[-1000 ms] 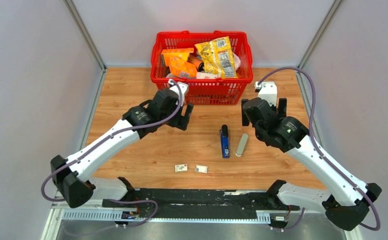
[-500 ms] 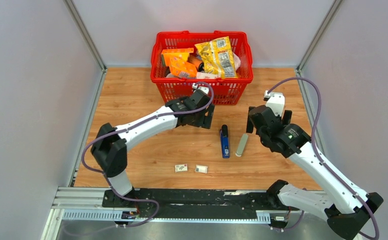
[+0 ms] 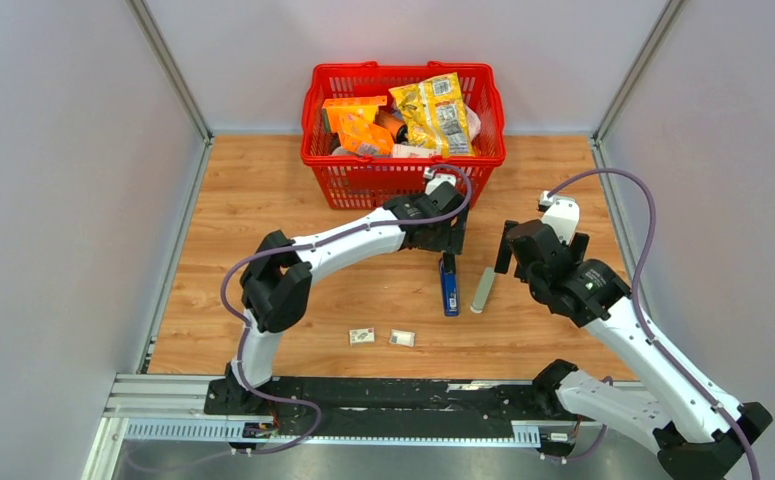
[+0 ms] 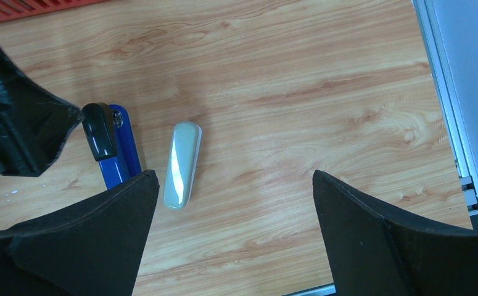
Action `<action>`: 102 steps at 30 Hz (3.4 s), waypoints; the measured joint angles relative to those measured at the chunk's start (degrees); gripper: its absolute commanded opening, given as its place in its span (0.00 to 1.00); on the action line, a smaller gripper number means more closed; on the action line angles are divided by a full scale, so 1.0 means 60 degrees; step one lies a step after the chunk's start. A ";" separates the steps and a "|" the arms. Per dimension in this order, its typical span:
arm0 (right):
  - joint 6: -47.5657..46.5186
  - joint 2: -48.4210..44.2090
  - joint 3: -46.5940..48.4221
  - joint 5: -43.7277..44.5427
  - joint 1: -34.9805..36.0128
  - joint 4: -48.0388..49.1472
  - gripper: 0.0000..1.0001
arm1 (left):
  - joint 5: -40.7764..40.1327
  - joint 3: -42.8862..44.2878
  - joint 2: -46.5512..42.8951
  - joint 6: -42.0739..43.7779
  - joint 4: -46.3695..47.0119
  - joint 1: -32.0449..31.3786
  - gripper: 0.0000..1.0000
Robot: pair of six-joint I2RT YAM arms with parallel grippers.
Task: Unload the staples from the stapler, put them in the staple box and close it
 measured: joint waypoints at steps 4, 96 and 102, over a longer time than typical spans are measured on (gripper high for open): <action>0.0095 -0.0208 -0.0051 -0.0004 0.0000 -0.0026 1.00 | -0.0062 0.0506 0.0561 -0.0182 -0.0087 -0.0168 0.91; -0.0248 -0.1264 -0.0222 -0.1479 0.0000 -0.0277 1.00 | 0.1723 -0.1814 -0.0554 0.6852 0.0543 -0.0925 0.00; -0.0980 -0.1344 -0.0229 -0.2630 0.0004 -0.0069 1.00 | 0.2535 -0.3595 -0.1417 0.7715 0.1173 -0.0922 0.00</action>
